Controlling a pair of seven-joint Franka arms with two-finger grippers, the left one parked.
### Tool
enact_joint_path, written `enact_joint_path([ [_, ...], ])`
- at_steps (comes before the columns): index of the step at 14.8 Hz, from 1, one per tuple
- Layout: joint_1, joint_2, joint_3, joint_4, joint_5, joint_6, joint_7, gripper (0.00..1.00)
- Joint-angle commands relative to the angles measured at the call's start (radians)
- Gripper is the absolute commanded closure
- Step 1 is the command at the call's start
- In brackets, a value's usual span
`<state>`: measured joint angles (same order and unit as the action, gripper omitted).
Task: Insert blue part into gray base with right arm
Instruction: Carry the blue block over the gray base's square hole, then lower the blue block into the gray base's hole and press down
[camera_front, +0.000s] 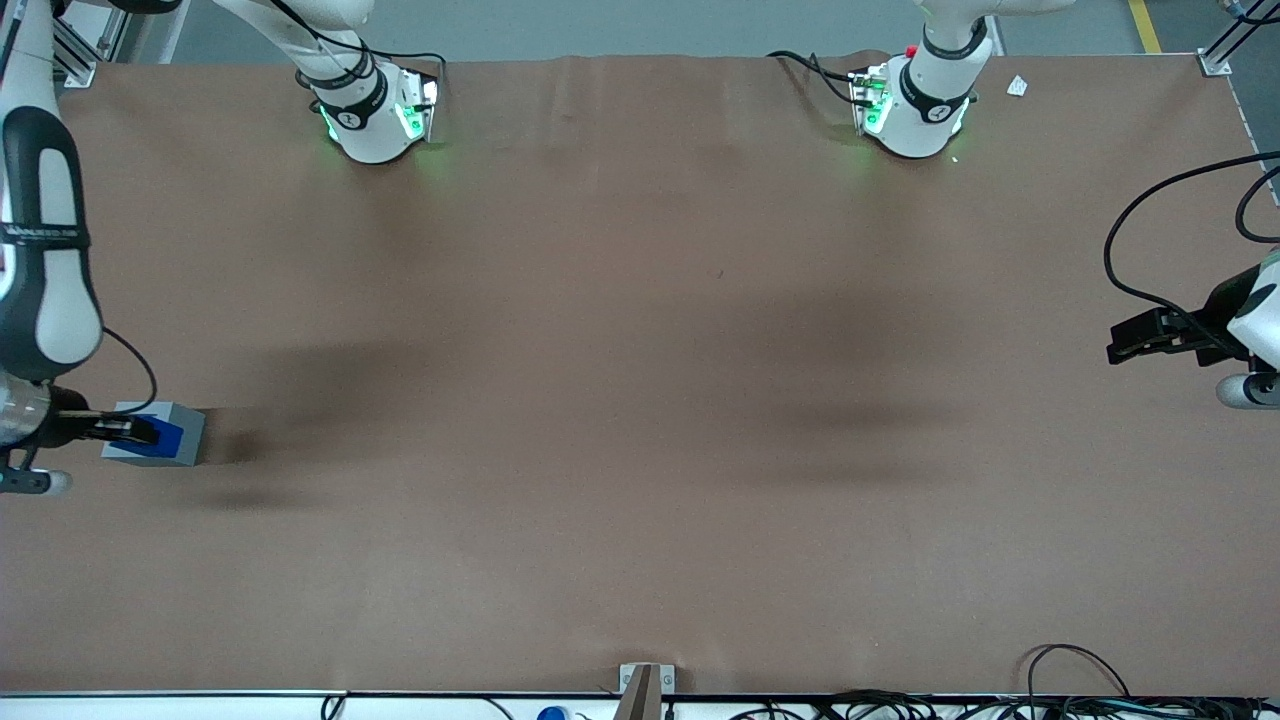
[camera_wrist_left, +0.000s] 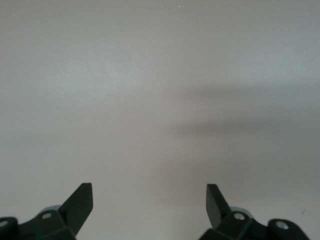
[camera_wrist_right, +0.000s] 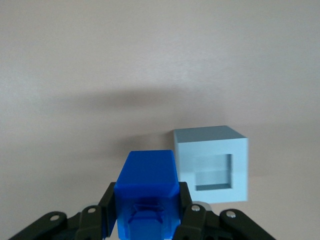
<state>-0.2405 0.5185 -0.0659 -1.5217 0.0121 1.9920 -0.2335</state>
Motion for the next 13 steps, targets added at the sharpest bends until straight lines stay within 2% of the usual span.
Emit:
enact_joint_path([
  [1,-0.046,0.009,0.018,0.017,-0.014,-0.022,-0.047,0.79],
  [5,-0.083,0.011,0.017,0.018,-0.018,-0.022,-0.125,0.79],
  [13,-0.122,0.049,0.017,0.018,-0.018,-0.015,-0.168,0.79],
])
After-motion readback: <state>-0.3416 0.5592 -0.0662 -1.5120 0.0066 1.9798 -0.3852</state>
